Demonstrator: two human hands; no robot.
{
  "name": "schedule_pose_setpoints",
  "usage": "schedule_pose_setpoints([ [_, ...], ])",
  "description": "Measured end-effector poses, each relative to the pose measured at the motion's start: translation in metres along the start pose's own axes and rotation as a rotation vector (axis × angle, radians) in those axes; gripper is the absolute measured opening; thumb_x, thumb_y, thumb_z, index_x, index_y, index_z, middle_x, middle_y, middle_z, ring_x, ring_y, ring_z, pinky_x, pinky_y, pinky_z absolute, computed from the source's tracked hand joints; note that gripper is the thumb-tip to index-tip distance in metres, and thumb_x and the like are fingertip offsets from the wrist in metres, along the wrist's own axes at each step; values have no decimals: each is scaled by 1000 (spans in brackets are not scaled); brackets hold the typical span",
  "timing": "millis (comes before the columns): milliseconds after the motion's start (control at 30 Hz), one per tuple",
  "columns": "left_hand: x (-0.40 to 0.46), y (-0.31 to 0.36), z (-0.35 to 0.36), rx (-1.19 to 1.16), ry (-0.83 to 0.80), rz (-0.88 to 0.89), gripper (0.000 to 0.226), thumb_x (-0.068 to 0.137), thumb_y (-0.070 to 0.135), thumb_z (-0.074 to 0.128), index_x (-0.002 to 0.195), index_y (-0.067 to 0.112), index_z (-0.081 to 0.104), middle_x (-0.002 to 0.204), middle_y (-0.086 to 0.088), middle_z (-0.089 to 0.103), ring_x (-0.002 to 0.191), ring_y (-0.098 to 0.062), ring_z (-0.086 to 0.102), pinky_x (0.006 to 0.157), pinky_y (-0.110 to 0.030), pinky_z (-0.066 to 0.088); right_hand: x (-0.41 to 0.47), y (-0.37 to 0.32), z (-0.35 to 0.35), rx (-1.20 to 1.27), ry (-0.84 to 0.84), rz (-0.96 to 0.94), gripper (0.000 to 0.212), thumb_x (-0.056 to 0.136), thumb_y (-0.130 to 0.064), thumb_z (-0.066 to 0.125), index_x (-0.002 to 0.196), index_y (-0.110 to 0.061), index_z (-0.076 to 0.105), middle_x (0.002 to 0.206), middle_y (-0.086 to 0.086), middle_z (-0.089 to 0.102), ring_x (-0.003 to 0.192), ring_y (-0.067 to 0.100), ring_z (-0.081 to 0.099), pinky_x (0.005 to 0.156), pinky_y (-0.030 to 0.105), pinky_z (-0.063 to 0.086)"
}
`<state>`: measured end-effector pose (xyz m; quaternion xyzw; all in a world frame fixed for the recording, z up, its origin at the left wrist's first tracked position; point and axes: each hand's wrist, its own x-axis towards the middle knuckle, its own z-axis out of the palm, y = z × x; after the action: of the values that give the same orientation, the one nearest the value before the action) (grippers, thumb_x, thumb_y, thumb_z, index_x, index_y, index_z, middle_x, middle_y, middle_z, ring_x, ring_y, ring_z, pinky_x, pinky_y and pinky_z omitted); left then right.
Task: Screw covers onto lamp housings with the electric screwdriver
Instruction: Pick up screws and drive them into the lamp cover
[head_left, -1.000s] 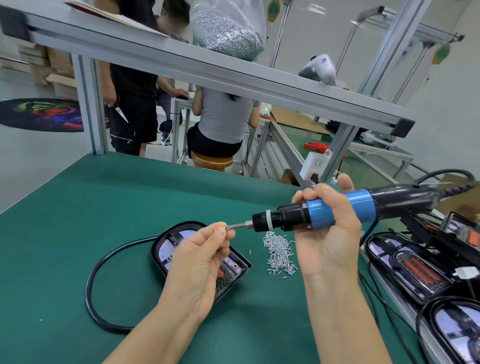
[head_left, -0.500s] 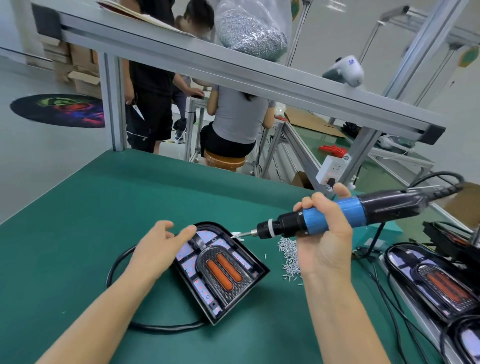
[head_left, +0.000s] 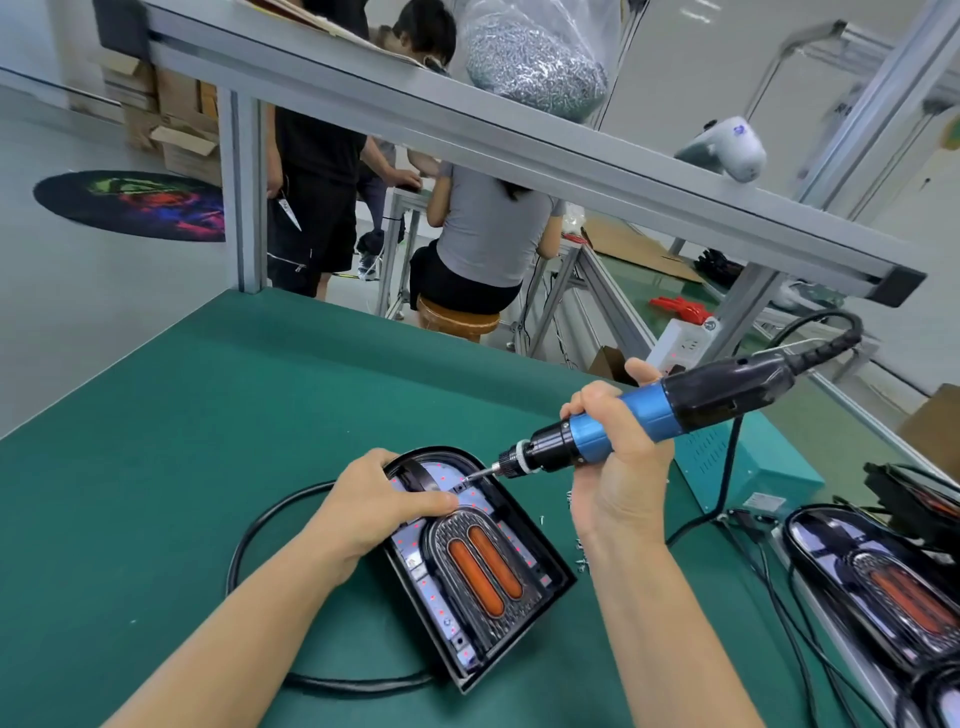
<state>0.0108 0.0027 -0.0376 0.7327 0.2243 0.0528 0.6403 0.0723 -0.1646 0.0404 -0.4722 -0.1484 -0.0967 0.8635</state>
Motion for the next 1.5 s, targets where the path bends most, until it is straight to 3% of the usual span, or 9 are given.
schedule_pose_setpoints([
  [300, 0, -5, 3, -52, -12, 19, 54, 55, 25, 92, 97, 16, 59, 92, 1, 70, 85, -16, 67, 70, -28, 49, 0, 1, 1, -44, -38, 0, 43, 70, -1, 66, 107, -21, 54, 63, -3, 55, 64, 16, 56, 78, 36, 47],
  [500, 0, -4, 3, -55, 0, 26, 55, 55, 26, 92, 97, 16, 58, 94, 0, 68, 89, -19, 65, 80, -35, 51, -1, 1, 4, -76, -43, 1, 44, 68, -4, 66, 107, -20, 52, 64, 0, 54, 66, 19, 53, 75, 31, 48],
  [1033, -3, -4, 5, -30, 3, 32, 58, 54, 28, 92, 99, 14, 57, 95, -3, 69, 89, -22, 66, 85, -41, 52, -5, -2, 6, -92, -72, -16, 41, 70, 1, 65, 102, -21, 53, 61, -4, 52, 66, 17, 52, 79, 35, 47],
  [1300, -4, -4, 7, 2, 13, 54, 62, 55, 32, 91, 103, 15, 56, 100, -1, 65, 94, -20, 62, 82, -37, 49, -6, -2, 12, -142, -119, -40, 39, 70, 1, 66, 101, -20, 55, 66, 2, 51, 78, 28, 47, 80, 35, 47],
  [1500, -6, -2, 9, 19, 29, 86, 56, 57, 29, 90, 99, 16, 57, 98, 2, 65, 90, -14, 61, 72, -28, 46, -7, -4, 15, -184, -180, -94, 38, 70, 2, 66, 98, -22, 57, 64, -1, 55, 72, 25, 50, 69, 25, 50],
])
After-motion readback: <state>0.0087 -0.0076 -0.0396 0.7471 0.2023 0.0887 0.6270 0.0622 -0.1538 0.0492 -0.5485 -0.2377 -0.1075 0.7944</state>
